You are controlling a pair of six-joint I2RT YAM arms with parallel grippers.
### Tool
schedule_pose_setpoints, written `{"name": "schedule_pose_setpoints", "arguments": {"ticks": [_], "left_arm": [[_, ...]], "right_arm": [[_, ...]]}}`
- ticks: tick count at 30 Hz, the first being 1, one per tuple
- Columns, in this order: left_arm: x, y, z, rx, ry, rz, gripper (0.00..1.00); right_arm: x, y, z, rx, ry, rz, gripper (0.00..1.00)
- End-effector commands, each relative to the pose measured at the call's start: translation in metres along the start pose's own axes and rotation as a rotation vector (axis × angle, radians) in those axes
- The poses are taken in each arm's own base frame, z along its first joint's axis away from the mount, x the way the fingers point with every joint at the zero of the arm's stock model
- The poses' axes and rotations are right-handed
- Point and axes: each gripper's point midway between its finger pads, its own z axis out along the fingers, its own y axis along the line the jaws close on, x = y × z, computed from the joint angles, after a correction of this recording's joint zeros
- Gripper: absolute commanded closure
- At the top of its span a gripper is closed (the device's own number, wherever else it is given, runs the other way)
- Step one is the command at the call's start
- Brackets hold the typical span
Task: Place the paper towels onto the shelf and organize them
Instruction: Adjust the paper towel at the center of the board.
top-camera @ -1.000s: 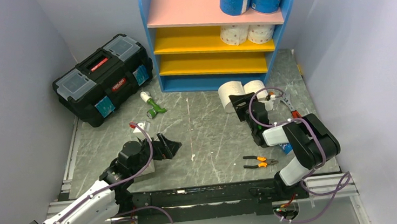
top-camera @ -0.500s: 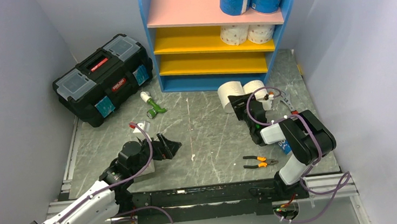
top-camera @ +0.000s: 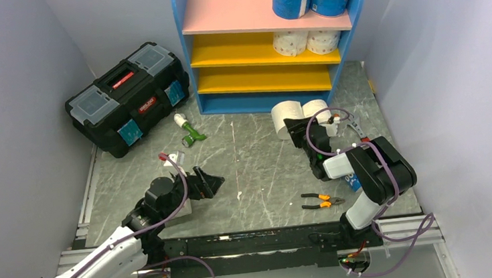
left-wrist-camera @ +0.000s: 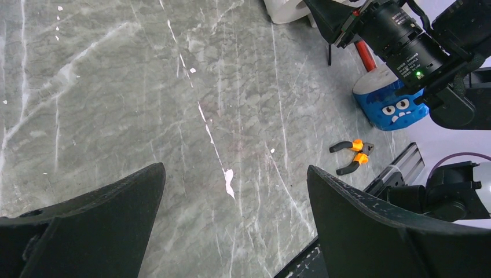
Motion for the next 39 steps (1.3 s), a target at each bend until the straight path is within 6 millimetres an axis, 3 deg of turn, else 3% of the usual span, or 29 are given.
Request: {"name": "schedule_pose_setpoints", "arguments": {"ticks": [1,15,29,33,36,39], "left_arm": [[-0.001,-0.001,-0.002,0.002,-0.011,-0.017,0.01],[-0.006,-0.003,-0.007,0.006,-0.025,-0.014,0.01],[-0.014,-0.011,-0.007,0.019,-0.038,-0.014,0.01],[-0.013,-0.011,-0.009,0.018,-0.034,-0.014,0.01],[-0.013,-0.011,-0.010,0.015,-0.030,-0.011,0.01],[-0.017,-0.007,-0.010,-0.012,-0.049,-0.007,0.01]], "right_arm": [[-0.004,0.023,-0.006,-0.078,-0.005,0.007,0.66],[-0.004,0.028,-0.025,-0.079,0.023,-0.066,0.71],[-0.014,0.047,-0.072,-0.092,0.035,-0.210,0.74],[-0.011,0.052,-0.089,-0.067,0.101,-0.351,0.75],[-0.002,0.051,-0.106,-0.021,0.215,-0.555,0.75],[0.005,0.063,-0.126,0.024,0.319,-0.748,0.75]]}}
